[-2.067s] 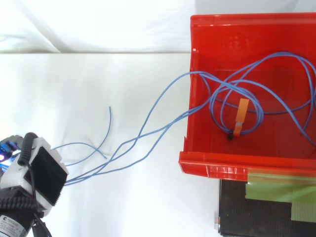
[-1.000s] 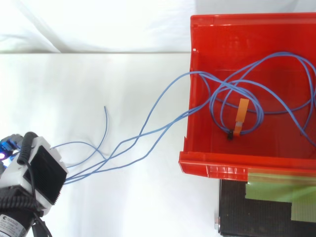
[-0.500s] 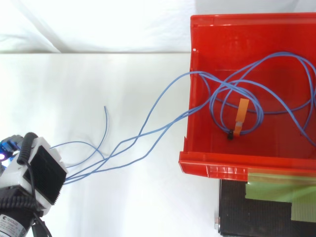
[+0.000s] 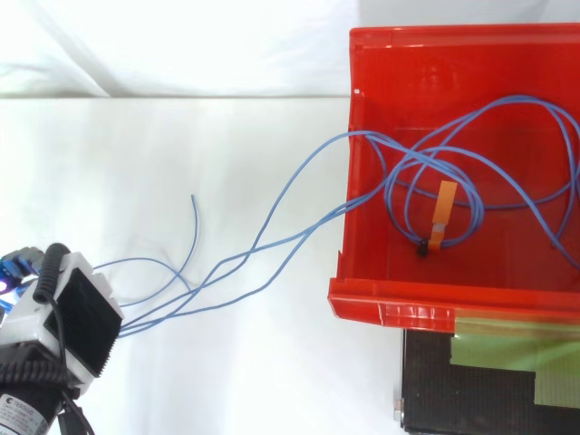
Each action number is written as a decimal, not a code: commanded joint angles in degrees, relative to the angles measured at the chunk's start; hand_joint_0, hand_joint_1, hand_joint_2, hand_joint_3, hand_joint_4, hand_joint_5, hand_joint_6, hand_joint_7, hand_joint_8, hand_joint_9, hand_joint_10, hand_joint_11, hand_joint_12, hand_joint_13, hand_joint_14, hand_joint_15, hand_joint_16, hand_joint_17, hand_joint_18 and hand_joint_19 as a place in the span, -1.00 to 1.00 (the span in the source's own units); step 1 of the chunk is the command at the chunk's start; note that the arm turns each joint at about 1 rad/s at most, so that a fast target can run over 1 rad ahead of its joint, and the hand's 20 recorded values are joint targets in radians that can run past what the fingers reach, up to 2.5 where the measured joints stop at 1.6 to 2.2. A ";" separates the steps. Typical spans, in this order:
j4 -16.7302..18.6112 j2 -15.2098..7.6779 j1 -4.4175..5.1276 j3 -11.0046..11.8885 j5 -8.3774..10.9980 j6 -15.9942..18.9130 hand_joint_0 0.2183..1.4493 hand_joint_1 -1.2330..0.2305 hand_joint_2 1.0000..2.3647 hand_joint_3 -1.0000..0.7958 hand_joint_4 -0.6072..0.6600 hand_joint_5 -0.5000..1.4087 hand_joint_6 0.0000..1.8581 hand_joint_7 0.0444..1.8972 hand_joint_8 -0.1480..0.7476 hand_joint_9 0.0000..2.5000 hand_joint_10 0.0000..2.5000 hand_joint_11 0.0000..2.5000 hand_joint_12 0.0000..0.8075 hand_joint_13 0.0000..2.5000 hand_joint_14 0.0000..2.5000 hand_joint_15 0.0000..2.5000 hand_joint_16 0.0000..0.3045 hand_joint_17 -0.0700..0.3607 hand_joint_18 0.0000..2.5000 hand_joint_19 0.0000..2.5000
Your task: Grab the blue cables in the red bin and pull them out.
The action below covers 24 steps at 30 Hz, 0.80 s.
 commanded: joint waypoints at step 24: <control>0.09 0.00 0.00 -0.01 -0.18 -2.78 -0.38 -0.68 -1.00 -1.00 0.19 0.64 -0.73 -0.21 -0.13 -0.14 -0.98 -0.34 -0.11 -0.29 -0.98 -0.54 -0.63 -0.09 -0.33 -0.36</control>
